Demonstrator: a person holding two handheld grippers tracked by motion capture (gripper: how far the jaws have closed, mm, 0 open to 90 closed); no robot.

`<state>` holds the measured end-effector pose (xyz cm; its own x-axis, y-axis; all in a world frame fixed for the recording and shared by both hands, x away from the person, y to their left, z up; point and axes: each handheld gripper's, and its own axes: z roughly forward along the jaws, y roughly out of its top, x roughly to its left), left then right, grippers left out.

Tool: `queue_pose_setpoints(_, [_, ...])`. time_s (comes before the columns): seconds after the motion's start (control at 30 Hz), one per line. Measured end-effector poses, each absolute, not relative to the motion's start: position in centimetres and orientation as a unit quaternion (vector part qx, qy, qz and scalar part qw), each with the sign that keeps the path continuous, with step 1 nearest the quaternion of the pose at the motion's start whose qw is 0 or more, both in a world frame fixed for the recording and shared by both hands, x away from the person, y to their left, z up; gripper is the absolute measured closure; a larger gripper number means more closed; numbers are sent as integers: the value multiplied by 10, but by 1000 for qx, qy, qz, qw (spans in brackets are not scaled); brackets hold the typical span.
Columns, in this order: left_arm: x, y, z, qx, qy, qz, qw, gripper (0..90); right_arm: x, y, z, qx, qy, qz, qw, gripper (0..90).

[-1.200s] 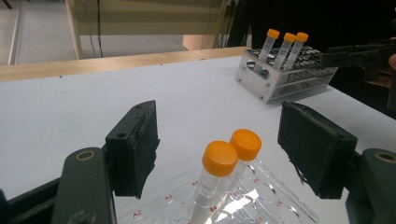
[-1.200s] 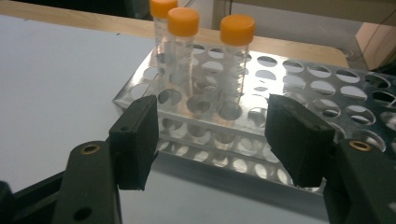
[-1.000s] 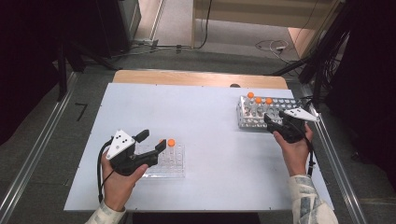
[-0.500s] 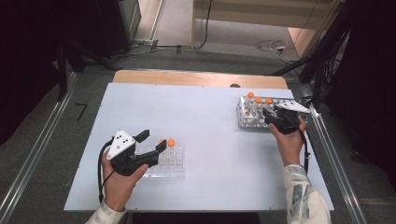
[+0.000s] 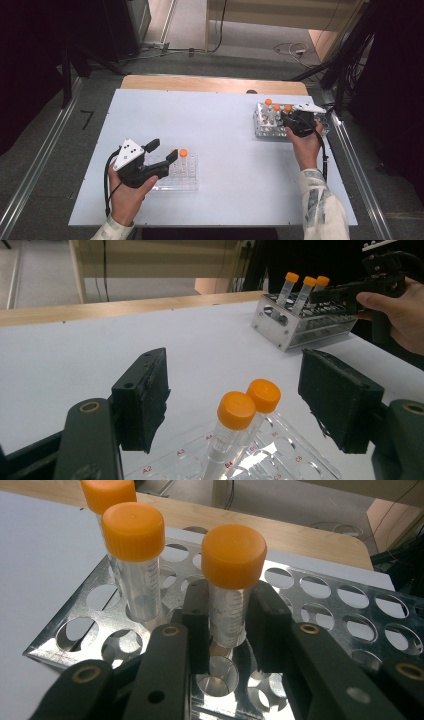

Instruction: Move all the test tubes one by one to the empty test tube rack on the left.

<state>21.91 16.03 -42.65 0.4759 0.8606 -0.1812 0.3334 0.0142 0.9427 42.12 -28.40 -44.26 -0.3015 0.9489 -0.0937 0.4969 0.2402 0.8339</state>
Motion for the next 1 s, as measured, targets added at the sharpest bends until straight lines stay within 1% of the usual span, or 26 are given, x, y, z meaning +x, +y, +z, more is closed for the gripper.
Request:
queue_pose_setpoints(0.27, [219,160,-426,660,452,239,550,285,423,-284,-439,499,724,358,313,719])
queue_pose_setpoints(0.53, [219,160,-426,660,451,241,550,285,417,-285,-424,489,722,372,319,719])
queue_pose_setpoints(0.83, [218,160,-424,658,450,243,553,285,399,-293,-401,483,709,396,329,720])
queue_pose_setpoints(1.0, [216,160,-423,657,449,244,555,285,384,-298,-390,478,706,408,326,720])
